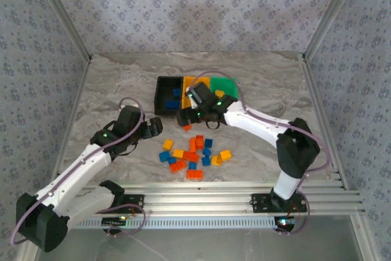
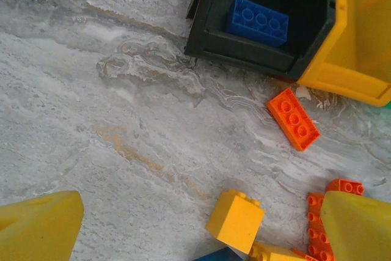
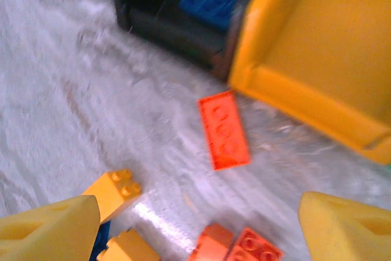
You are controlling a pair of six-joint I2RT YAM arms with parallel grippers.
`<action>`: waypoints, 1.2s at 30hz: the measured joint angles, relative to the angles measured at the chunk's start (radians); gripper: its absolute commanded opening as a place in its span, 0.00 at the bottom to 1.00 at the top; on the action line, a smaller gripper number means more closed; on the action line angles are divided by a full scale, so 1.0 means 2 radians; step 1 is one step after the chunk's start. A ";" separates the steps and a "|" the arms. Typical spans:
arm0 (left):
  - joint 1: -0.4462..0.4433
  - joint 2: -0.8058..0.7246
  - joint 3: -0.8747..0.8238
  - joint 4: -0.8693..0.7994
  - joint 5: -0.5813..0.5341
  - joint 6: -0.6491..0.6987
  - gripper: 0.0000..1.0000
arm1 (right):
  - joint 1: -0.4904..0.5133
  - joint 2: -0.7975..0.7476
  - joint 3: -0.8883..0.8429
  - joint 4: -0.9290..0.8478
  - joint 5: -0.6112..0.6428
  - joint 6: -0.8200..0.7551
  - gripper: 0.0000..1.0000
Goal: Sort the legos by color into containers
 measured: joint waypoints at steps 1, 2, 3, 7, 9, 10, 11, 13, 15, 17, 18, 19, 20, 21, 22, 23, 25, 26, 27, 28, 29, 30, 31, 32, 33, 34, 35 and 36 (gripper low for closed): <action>0.000 -0.004 0.000 -0.002 -0.001 0.000 0.99 | 0.007 0.012 0.000 0.002 0.001 -0.002 0.86; 0.000 -0.007 0.000 -0.004 -0.002 0.000 1.00 | 0.010 0.027 0.002 0.002 0.002 -0.005 0.87; 0.001 -0.011 -0.001 -0.006 -0.002 0.000 1.00 | 0.011 0.043 0.004 0.002 0.004 -0.008 0.87; 0.001 -0.022 -0.012 -0.009 -0.002 0.000 1.00 | 0.006 0.100 0.025 -0.001 0.021 -0.021 0.87; 0.001 -0.026 -0.017 -0.010 -0.002 -0.002 0.99 | 0.005 0.122 0.041 -0.002 0.030 -0.029 0.86; 0.001 -0.027 -0.020 -0.010 -0.002 -0.002 0.99 | 0.005 0.131 0.049 -0.003 0.033 -0.032 0.86; 0.002 -0.029 -0.023 -0.010 -0.002 -0.002 1.00 | 0.005 0.139 0.057 -0.003 0.037 -0.036 0.85; 0.004 -0.030 -0.027 -0.010 -0.002 -0.004 0.99 | 0.005 0.153 0.069 -0.003 0.043 -0.043 0.82; 0.004 -0.030 -0.031 -0.011 -0.002 -0.006 1.00 | 0.006 0.163 0.079 -0.004 0.048 -0.051 0.76; 0.004 -0.030 -0.034 -0.010 -0.002 -0.006 1.00 | 0.008 0.174 0.089 -0.008 0.051 -0.055 0.71; 0.004 -0.030 -0.035 -0.010 -0.002 -0.006 0.99 | 0.009 0.179 0.093 -0.010 0.055 -0.058 0.68; 0.004 -0.030 -0.036 -0.010 -0.002 -0.007 0.99 | 0.011 0.183 0.097 -0.013 0.057 -0.059 0.65; 0.004 -0.030 -0.037 -0.010 -0.002 -0.008 1.00 | 0.014 0.187 0.099 -0.016 0.060 -0.060 0.61; 0.004 -0.030 -0.037 -0.010 -0.002 -0.008 1.00 | 0.017 0.192 0.102 -0.020 0.062 -0.062 0.58; 0.004 -0.030 -0.038 -0.010 -0.002 -0.008 0.99 | 0.020 0.197 0.104 -0.023 0.063 -0.063 0.55; 0.004 -0.030 -0.038 -0.010 -0.002 -0.009 0.99 | 0.023 0.201 0.106 -0.026 0.074 -0.064 0.51; 0.005 -0.030 -0.038 -0.010 -0.002 -0.010 0.99 | 0.024 0.202 0.110 -0.029 0.079 -0.064 0.45; 0.006 -0.030 -0.038 -0.010 -0.002 -0.010 1.00 | 0.025 0.203 0.110 -0.029 0.083 -0.064 0.42; 0.006 -0.030 -0.038 -0.010 -0.002 -0.010 0.99 | 0.025 0.204 0.110 -0.029 0.086 -0.064 0.39; 0.006 -0.030 -0.038 -0.010 -0.002 -0.010 0.99 | 0.025 0.204 0.110 -0.029 0.087 -0.064 0.37; 0.007 -0.030 -0.038 -0.010 -0.002 -0.010 0.99 | 0.025 0.204 0.110 -0.029 0.089 -0.063 0.36; 0.007 -0.030 -0.038 -0.010 -0.002 -0.010 0.99 | 0.025 0.203 0.110 -0.029 0.089 -0.062 0.34; 0.007 -0.030 -0.038 -0.010 -0.002 -0.010 0.99 | 0.025 0.202 0.108 -0.027 0.089 -0.062 0.34; 0.007 -0.030 -0.038 -0.010 -0.001 -0.010 1.00 | 0.025 0.198 0.103 -0.023 0.089 -0.062 0.33; 0.007 -0.030 -0.038 -0.010 0.000 -0.010 1.00 | 0.026 0.192 0.094 -0.019 0.087 -0.062 0.33; 0.007 -0.031 -0.038 -0.010 0.001 -0.010 1.00 | 0.026 0.186 0.085 -0.015 0.086 -0.061 0.33; 0.007 -0.031 -0.038 -0.010 0.002 -0.010 1.00 | 0.027 0.177 0.075 -0.015 0.085 -0.060 0.32; 0.007 -0.031 -0.038 -0.010 0.004 -0.010 1.00 | 0.027 0.165 0.062 -0.015 0.084 -0.057 0.32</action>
